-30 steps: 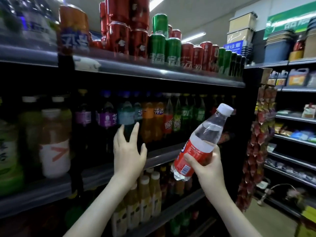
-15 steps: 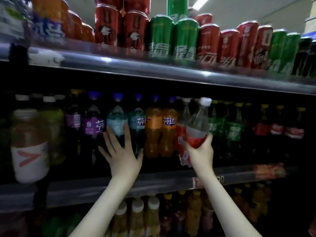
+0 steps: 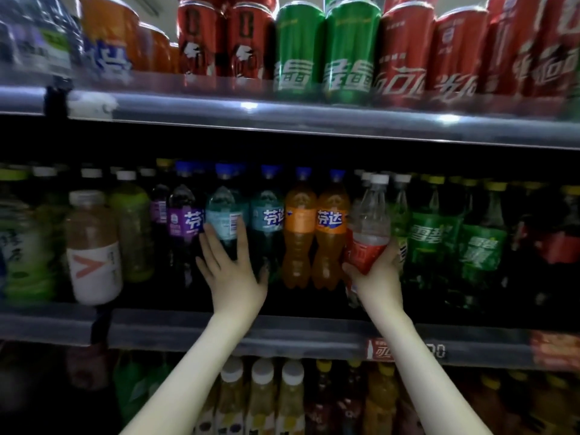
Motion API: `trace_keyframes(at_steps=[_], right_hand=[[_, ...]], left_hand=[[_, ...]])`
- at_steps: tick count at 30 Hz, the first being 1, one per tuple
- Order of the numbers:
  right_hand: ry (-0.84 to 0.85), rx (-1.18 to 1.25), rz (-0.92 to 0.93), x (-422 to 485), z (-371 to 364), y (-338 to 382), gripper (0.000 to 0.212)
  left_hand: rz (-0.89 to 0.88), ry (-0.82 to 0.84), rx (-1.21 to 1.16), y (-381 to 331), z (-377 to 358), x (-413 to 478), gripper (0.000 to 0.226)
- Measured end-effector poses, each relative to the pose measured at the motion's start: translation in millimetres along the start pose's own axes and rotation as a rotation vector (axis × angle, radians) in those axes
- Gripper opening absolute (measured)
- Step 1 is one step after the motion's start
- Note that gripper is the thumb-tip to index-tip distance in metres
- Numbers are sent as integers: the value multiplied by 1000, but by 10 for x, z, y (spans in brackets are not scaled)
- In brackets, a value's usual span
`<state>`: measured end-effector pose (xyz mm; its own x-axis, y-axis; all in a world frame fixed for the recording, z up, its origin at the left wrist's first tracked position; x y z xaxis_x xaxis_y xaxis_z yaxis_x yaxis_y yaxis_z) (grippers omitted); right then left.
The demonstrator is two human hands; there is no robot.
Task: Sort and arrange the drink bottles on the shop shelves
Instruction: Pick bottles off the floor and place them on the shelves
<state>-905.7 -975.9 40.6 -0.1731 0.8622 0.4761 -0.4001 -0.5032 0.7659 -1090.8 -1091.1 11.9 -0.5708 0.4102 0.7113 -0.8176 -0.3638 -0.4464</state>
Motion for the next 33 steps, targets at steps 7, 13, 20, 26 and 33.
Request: trace_keyframes(at_steps=[7,13,20,26,33], right_hand=[[-285,152,207,-472,-118,357,83],[-74,229,425,-1184,-924,1066,68],[382,281,322,-1617,-2266,2023,73],[423,270,65,-1510,-3037,2365,98],[180,338,156,-1750,-2942,2362,82]], left_hand=[[-132,46,28,377,371,-189,90],[-160,-74,3,1304,930,-312,71],[-85,-67,71,2493,1673,7,66],[-165,55,-13,3219,1896,46,68],[-240,4,-192,3417,2014,-146,54]])
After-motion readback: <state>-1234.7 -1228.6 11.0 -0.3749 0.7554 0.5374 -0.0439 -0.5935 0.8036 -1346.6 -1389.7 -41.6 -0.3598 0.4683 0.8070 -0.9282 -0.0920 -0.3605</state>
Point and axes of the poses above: each hand's wrist, its own x-axis towards the middle knuckle, its own z-axis out of the back of the hand, y = z × x, the point moved 1 cm from there along x, towards the middle knuckle, and after that the axes turned 3 degrees about -x, right-handed, at the moved point
